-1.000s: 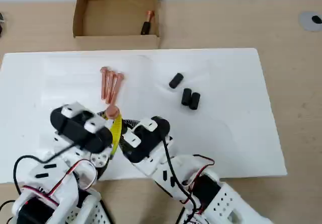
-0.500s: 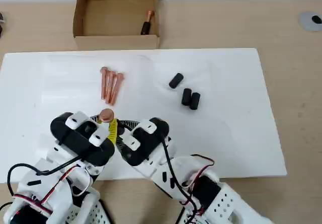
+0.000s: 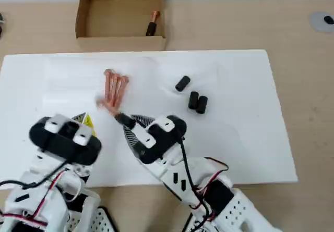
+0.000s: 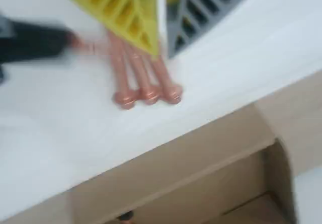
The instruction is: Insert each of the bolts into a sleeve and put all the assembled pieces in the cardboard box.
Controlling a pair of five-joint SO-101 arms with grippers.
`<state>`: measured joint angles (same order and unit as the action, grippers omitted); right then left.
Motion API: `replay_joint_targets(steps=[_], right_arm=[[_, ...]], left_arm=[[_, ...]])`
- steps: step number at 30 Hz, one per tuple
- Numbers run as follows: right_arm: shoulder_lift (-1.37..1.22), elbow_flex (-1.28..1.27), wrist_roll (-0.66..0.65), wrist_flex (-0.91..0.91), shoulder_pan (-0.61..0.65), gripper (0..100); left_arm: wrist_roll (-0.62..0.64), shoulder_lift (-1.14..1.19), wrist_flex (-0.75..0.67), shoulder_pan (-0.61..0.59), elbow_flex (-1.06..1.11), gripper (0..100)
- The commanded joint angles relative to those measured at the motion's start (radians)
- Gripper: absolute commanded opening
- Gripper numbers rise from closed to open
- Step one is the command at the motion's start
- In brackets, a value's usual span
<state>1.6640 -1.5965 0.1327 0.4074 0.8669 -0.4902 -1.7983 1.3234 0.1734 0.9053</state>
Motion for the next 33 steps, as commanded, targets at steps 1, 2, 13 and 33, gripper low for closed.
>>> replay_joint_targets(steps=[1,2,13,33], right_arm=[[0.015,0.085,-0.003,-0.017,-0.018,1.0],[0.013,0.087,-0.003,-0.017,-0.018,1.0],[0.015,0.091,-0.003,0.005,-0.018,1.0],[0.004,0.429,-0.002,0.476,-0.325,1.0]], left_arm=[[-0.005,0.001,-0.017,-0.055,-0.035,3],[-0.003,-0.001,-0.029,-0.074,-0.035,5],[0.021,0.005,-0.212,-0.358,0.008,8],[0.321,0.849,-0.02,-0.615,-0.183,15]])
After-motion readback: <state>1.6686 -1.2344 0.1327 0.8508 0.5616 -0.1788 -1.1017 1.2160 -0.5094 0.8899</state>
